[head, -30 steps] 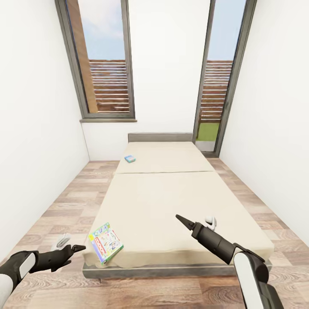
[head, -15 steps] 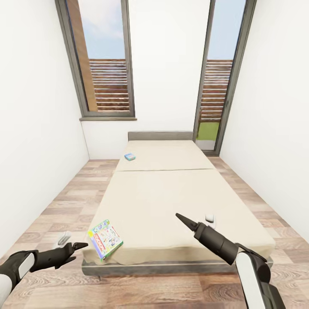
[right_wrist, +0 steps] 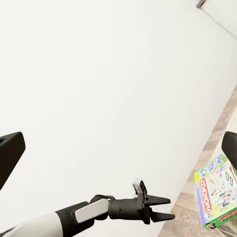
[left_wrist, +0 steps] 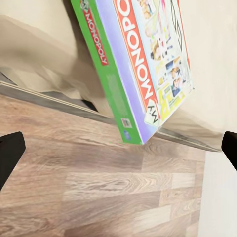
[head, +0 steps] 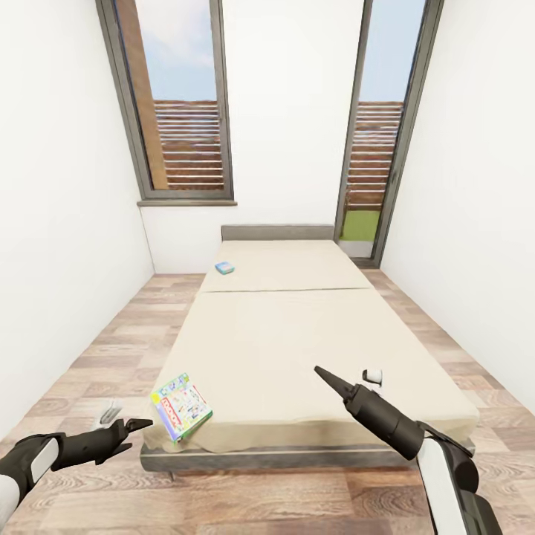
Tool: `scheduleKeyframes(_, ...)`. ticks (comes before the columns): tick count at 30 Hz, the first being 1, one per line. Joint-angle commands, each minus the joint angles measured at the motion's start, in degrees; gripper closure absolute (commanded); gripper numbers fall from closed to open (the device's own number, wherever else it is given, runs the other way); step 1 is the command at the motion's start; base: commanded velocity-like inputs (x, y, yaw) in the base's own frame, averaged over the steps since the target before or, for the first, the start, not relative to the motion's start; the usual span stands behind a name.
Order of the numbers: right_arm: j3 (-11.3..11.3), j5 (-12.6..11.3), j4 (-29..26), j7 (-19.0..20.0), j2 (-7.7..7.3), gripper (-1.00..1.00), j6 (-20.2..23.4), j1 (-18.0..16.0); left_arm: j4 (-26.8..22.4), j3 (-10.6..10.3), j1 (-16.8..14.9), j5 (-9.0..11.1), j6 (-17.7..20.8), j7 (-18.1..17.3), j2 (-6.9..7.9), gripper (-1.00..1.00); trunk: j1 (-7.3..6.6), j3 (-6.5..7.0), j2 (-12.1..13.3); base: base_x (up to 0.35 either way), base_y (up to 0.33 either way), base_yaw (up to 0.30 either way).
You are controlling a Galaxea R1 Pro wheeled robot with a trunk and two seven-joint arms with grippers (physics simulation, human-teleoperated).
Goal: Put all the toys in the child's room - the three board games (two on the bed and one on the table), the two jigsaw puzzles on the table, and the tennis ball on the table - inside the toy box on the table in the child's room.
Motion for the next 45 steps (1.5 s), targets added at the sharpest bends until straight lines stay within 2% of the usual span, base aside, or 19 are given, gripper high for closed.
scheduleKeyframes(1, -0.12, -0.05, -0.01, 0.17, 0.07, -1.00, 0.27, -0.05, 0.01, 0.03, -0.03, 0.29, 0.39, -0.04, 0.03, -1.00, 0.22, -0.24, -0.44, 0.000, 0.000, 0.000)
scheduleKeyframes(10, -0.17, -0.05, 0.04, 0.34, 0.14, -1.00, 0.06, -0.05, 0.01, 0.07, -0.03, 0.21, 0.39, -2.97, 0.15, -1.00, 2.20, -1.86, -4.05, 0.000, 0.000, 0.000)
scheduleKeyframes(29, 0.05, 0.01, 0.08, 0.22, 0.20, -1.00, -0.04, -0.05, -0.15, 0.15, -0.03, 0.28, 0.39, -3.91, 0.27, -1.00, 6.37, -5.27, -11.67, 0.000, 0.000, 0.000)
scheduleKeyframes(31, 0.17, 0.02, 0.08, 0.17, 0.21, -1.00, -0.07, -0.05, -0.16, 0.15, -0.08, 0.29, 0.39, -4.84, 0.27, -1.00, 6.81, -5.63, -12.47, 0.000, 0.000, 0.000)
scheduleKeyframes(36, 0.41, 0.18, 0.13, 0.13, 0.26, -1.00, -0.09, -0.05, -0.35, 0.02, -0.10, 0.15, 0.17, -12.50, 0.45, -1.00, 7.91, -6.52, -14.48, 0.000, 0.000, 0.000)
scheduleKeyframes(45, 0.52, 0.66, 0.17, 0.13, 0.38, -1.00, -0.09, -0.06, -1.17, -0.05, -0.12, 0.19, 0.12, -16.69, 1.29, -1.00, 8.13, -6.70, -14.88, 0.000, 0.000, 0.000)
